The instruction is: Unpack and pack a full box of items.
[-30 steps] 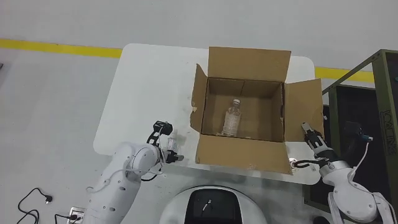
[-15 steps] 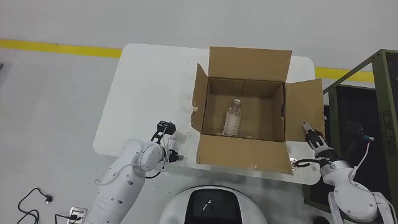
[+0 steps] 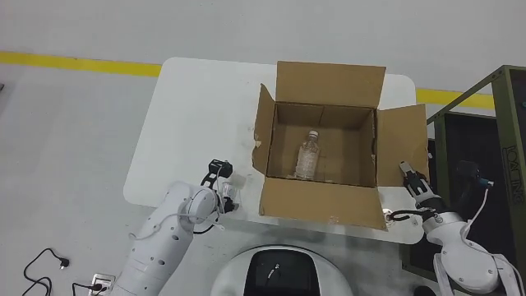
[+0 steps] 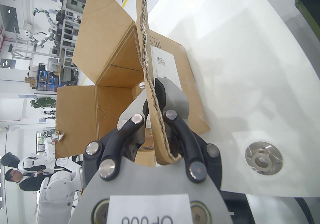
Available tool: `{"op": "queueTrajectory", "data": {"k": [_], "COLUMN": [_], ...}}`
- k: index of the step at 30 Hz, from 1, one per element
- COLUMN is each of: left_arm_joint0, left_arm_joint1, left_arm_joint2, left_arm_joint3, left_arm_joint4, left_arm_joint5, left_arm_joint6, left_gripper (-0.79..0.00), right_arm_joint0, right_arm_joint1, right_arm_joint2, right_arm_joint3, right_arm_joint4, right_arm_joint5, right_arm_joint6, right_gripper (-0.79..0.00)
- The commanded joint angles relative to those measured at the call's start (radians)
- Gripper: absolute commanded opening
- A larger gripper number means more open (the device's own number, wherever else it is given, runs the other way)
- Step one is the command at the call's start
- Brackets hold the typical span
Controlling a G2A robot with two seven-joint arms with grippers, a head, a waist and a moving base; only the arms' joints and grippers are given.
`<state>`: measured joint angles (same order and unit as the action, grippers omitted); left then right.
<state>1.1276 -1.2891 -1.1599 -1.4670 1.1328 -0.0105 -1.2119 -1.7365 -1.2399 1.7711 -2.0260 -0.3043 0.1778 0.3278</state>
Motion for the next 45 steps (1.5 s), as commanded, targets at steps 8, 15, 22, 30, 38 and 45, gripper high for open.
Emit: {"op": "queueTrajectory", "data": {"k": [8, 15, 22, 30, 38, 45], "left_arm_joint0": [-0.013, -0.009, -0.001, 0.014, 0.057, 0.084], "left_arm_joint1": [0.0, 0.002, 0.005, 0.009, 0.027, 0.046], "left_arm_joint2": [0.012, 0.013, 0.013, 0.003, -0.08, -0.2], "left_arm_joint3": [0.014, -0.003, -0.02, -0.066, -0.216, -0.382], "left_arm_joint4": [-0.003, 0.005, 0.007, 0.006, 0.008, 0.014], "left_arm_joint5": [0.007, 0.009, 0.019, 0.021, 0.041, 0.083], "left_arm_joint6": [0.004, 0.002, -0.005, -0.014, -0.057, -0.134], "left_gripper": [-0.354, -0.477, -0.711, -0.785, -0.785, -0.785], "right_arm_joint0": [0.002, 0.002, 0.002, 0.0, 0.005, 0.007], "right_arm_joint1": [0.001, 0.001, 0.002, 0.002, 0.003, 0.005], "right_arm_joint2": [-0.003, -0.003, -0.004, -0.003, -0.003, -0.005], "right_arm_joint3": [-0.004, -0.005, -0.005, -0.005, -0.006, -0.004], "right_arm_joint4": [-0.001, -0.001, -0.001, -0.002, -0.002, -0.001], "right_arm_joint5": [0.0, 0.001, 0.003, 0.004, 0.003, -0.008], "right_arm_joint6": [0.011, 0.011, 0.011, 0.013, 0.018, 0.03], "right_gripper": [-0.785, -0.785, -0.785, -0.785, -0.785, -0.785]}}
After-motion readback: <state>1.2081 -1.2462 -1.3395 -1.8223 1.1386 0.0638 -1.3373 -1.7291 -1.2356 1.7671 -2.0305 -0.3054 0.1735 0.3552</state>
